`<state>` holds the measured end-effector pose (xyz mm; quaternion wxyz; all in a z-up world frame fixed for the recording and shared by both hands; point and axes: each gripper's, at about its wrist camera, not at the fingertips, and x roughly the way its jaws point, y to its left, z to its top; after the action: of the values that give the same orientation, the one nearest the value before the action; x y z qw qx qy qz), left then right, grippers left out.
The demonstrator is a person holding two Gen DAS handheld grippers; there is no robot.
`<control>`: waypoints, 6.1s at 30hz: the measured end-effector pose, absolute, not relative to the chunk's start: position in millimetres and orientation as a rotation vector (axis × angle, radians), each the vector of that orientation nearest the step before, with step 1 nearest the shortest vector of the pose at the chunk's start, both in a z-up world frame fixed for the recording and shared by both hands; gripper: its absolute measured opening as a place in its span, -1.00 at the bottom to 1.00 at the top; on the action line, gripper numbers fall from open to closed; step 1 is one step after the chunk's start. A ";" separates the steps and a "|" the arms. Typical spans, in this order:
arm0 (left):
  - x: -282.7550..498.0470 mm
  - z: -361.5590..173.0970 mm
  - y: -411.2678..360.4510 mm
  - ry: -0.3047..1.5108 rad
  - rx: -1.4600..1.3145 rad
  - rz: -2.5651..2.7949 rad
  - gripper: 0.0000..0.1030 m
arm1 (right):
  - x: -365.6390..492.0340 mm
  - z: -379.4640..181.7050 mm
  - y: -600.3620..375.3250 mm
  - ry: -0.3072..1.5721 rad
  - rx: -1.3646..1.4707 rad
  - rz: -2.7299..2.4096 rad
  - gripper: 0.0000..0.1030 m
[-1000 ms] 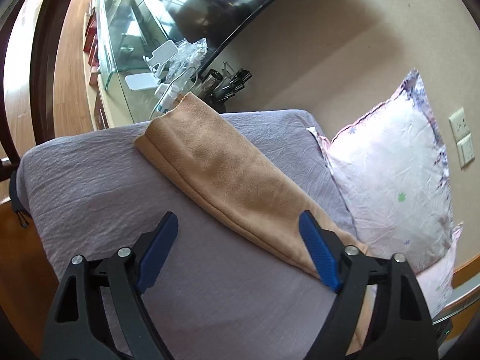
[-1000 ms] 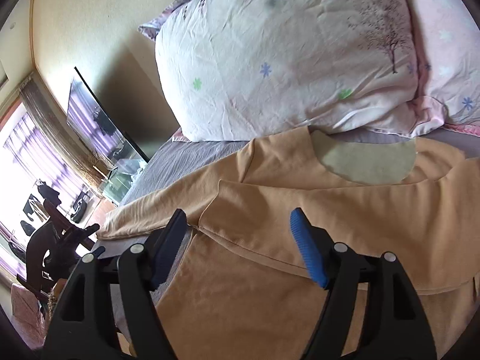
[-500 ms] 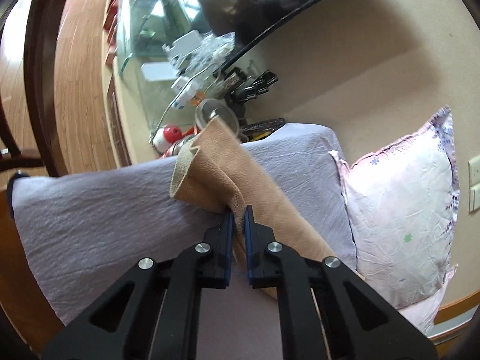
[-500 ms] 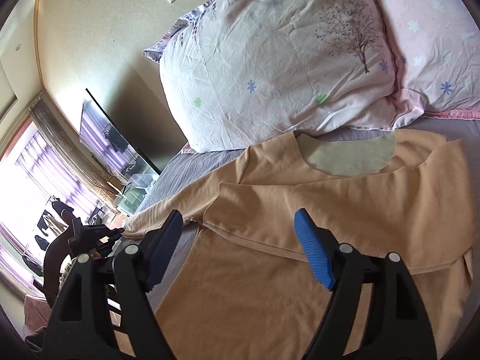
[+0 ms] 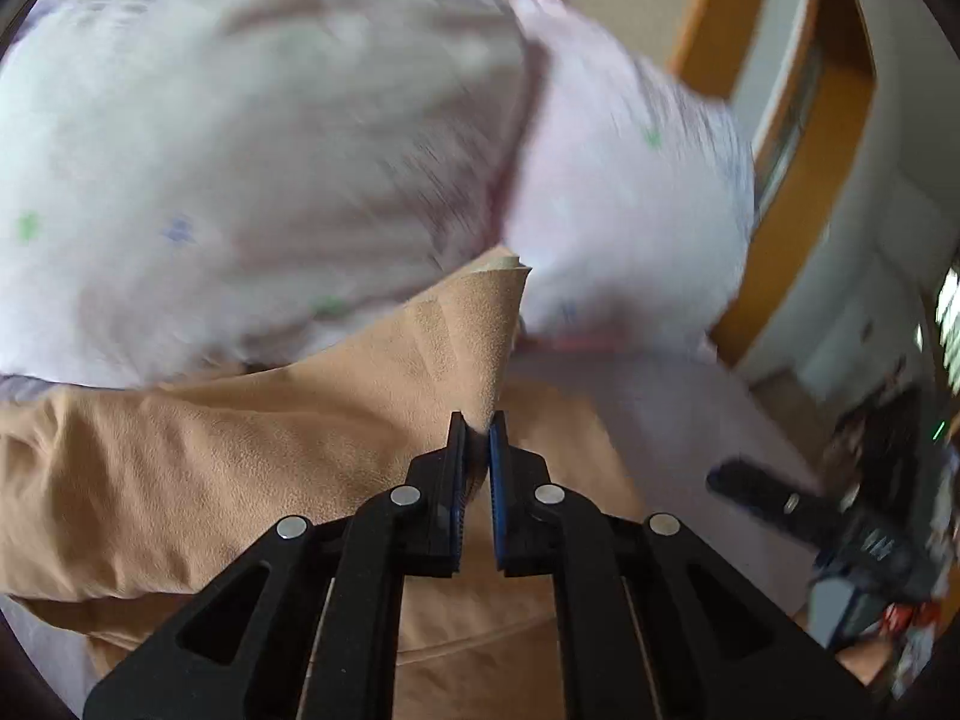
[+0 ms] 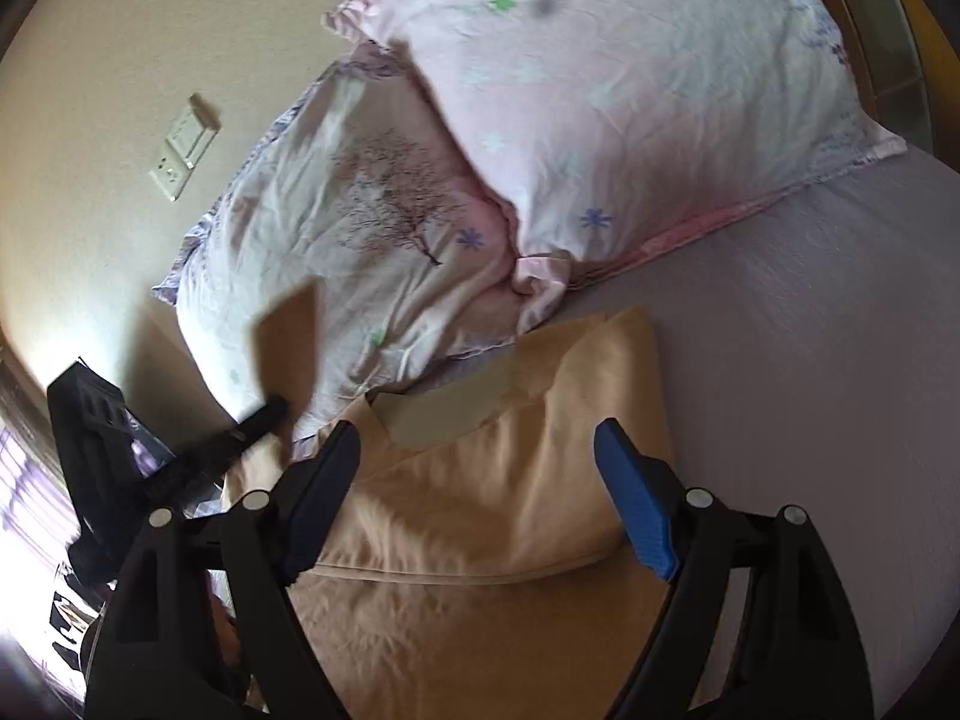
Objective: Fold small clothes
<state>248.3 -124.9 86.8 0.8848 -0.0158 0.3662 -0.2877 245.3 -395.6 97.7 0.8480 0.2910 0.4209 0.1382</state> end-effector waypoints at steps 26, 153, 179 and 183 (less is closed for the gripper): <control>246.4 28.1 21.4 0.917 0.042 -0.229 0.52 | 299.1 62.7 -389.1 0.978 0.325 0.128 -0.95; 268.1 50.6 -233.2 1.205 -0.486 -1.097 -0.57 | 249.5 68.7 -484.3 0.957 0.589 0.138 0.28; 242.7 17.0 -109.2 1.169 -0.288 -0.806 0.66 | 228.5 39.6 -456.5 1.151 0.614 0.307 -0.90; 245.3 15.8 -106.4 1.182 -0.300 -0.817 0.65 | 240.4 48.8 -470.8 1.082 0.711 0.311 -0.28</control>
<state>245.3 -106.4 15.8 0.7424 -0.1368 0.5395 -0.3729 240.4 -470.8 48.8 0.7863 0.3300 0.5020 0.1444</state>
